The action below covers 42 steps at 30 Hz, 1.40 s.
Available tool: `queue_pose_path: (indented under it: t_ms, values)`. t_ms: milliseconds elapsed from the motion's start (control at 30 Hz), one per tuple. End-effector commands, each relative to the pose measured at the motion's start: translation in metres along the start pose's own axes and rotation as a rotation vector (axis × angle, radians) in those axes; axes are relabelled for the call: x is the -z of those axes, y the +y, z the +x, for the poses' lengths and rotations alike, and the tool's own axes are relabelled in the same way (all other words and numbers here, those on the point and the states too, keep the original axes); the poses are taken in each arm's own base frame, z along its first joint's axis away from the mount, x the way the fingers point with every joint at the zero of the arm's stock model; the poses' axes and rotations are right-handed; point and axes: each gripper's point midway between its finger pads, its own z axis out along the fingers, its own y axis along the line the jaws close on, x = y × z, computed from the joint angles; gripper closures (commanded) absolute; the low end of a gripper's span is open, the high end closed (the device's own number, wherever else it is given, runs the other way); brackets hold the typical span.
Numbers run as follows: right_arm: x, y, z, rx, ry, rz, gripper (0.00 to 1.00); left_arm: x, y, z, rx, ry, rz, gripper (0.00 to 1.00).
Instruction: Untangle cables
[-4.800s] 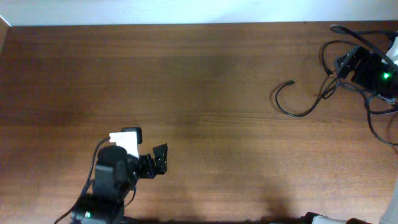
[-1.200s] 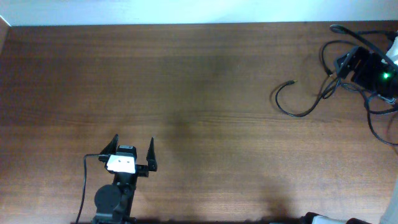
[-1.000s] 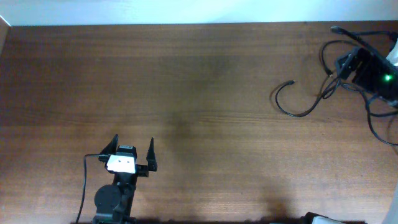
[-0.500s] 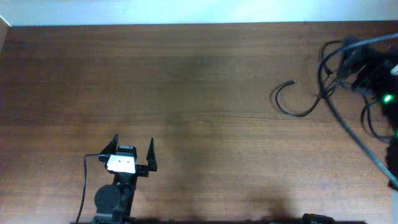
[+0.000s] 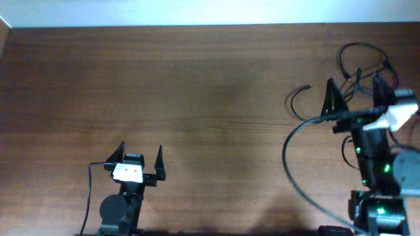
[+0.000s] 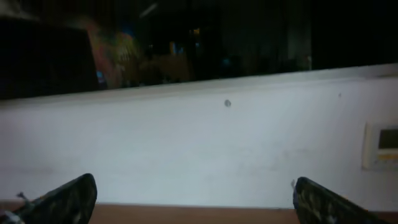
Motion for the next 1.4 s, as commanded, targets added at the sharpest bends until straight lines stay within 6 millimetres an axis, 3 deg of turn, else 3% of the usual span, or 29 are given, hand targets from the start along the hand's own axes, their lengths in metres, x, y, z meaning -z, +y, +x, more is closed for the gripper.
queue_pose_path:
  t_ms: [0,200,400,567,833,1000,1200,1367]
  values:
    - [0.020,0.005,0.028,0.039,-0.055,-0.029,0.01,0.000,0.002,0.002,-0.012,-0.002,-0.009,0.01]
    - [0.054,0.005,0.068,0.062,-0.154,-0.038,0.01,0.000,0.002,0.002,-0.012,-0.001,-0.009,0.01]
    - [0.071,0.005,0.097,0.060,-0.147,-0.038,0.01,0.000,0.002,0.002,-0.012,-0.002,-0.009,0.01]
    - [0.079,0.005,0.098,0.058,-0.139,-0.030,0.01,0.000,0.002,0.002,-0.012,-0.002,-0.009,0.01]
    - [0.089,0.001,0.151,0.006,0.076,-0.012,0.01,0.000,0.002,0.002,-0.012,-0.002,-0.009,0.01]
    - [0.097,-0.004,0.197,-0.039,0.267,0.016,0.01,0.000,0.002,0.002,-0.012,-0.002,-0.009,0.01]
    - [0.097,-0.005,0.197,-0.012,0.267,0.015,0.01,0.000,0.002,0.002,-0.012,-0.002,-0.009,0.01]
    - [0.097,0.007,0.199,0.104,0.270,-0.057,0.01,0.000,0.002,0.002,-0.012,-0.002,-0.009,0.01]
